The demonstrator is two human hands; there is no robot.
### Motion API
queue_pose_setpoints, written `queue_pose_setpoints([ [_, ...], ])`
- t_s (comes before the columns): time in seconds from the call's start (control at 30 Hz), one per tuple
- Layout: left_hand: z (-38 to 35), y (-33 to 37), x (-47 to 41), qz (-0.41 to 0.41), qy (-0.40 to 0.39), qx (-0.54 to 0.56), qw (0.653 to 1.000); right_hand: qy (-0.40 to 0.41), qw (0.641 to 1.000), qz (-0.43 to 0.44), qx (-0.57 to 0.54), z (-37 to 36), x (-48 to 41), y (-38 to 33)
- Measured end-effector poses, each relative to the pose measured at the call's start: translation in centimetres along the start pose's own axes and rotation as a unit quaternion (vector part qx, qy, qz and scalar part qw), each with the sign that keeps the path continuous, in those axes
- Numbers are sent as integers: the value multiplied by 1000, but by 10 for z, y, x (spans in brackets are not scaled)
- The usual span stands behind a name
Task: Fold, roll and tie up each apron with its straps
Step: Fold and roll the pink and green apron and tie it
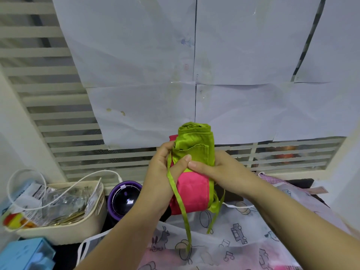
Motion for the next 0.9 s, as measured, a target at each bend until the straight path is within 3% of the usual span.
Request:
queue_pose_setpoints([
  [0.13, -4, -2, 2, 31, -38, 48, 998, 26, 998, 1, -48, -1, 3, 9],
  [0.27, -10, -3, -3, 64, 15, 112, 992, 55, 993, -12, -104, -3, 4, 17],
  [0.4, -8, -9, -3, 70, 58, 94, 991, 115, 971, -14, -211, -1, 3, 20],
  [0.57, -12, -15, 11, 37, 14, 11, 999, 197, 940, 3, -280, 11, 4, 14],
  [0.7, -9, -20, 6, 36, -31, -81, 996, 181, 942, -4, -281, 8, 7, 9],
  [0.77, -7, -17, 2, 24, 4, -115, 993, 174, 942, -6, -286, 8, 8, 8],
  [0.9, -3, 2, 4, -115, 94, -229, 962, 176, 949, -14, -262, 8, 9, 12],
])
Point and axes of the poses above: each hand's wrist, its own x-axis away from the middle knuckle, its own z-axis out of the back of the hand, y = z × x, the point moved 2 cm from there along -x, towards the middle knuckle, and after that the axes turned 12 degrees about -x, right-handed, at the moved point
